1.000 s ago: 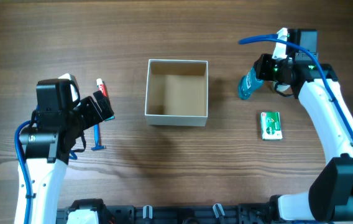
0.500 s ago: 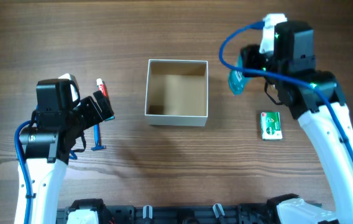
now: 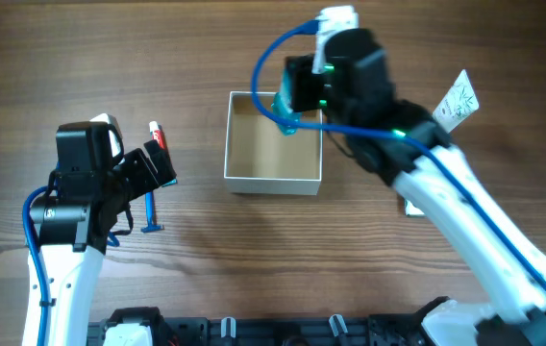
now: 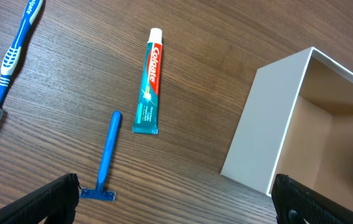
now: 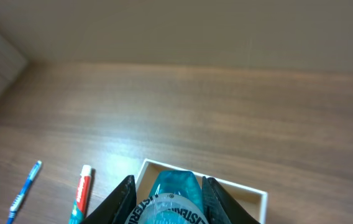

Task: Pack container
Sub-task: 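Carry the Listerine bottle into the box and release it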

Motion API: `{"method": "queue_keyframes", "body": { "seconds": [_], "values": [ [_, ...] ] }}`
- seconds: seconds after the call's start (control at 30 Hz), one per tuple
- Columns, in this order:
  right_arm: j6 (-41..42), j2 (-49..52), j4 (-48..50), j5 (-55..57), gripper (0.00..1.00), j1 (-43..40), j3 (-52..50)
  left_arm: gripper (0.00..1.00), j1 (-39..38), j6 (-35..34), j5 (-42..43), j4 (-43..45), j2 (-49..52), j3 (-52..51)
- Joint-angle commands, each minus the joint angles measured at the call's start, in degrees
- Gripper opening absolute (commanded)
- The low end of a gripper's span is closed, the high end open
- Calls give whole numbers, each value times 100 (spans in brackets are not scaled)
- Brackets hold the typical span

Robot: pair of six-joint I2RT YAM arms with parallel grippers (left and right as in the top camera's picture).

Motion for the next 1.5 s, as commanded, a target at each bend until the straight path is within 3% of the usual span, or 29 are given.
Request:
{"method": "queue_keyframes", "body": {
  "seconds": [0.0, 0.33, 1.0, 1.27, 1.37, 1.47],
  "values": [
    [372, 562, 321, 308, 4, 201, 173, 100, -28, -50, 173, 13, 7, 96],
    [1023, 1412, 791, 616, 4, 339, 173, 100, -28, -50, 173, 11, 7, 96],
    [997, 2159, 1169, 470, 5, 481, 170, 100, -28, -50, 173, 13, 7, 96],
    [787, 2162, 1235, 297, 37, 483, 173, 100, -26, -50, 173, 59, 7, 94],
    [634, 2162, 1226, 162, 43, 483, 173, 100, -28, -50, 173, 79, 7, 94],
    [516, 2144, 1178, -4, 59, 483, 173, 100, -28, -50, 173, 81, 7, 94]
  ]
}}
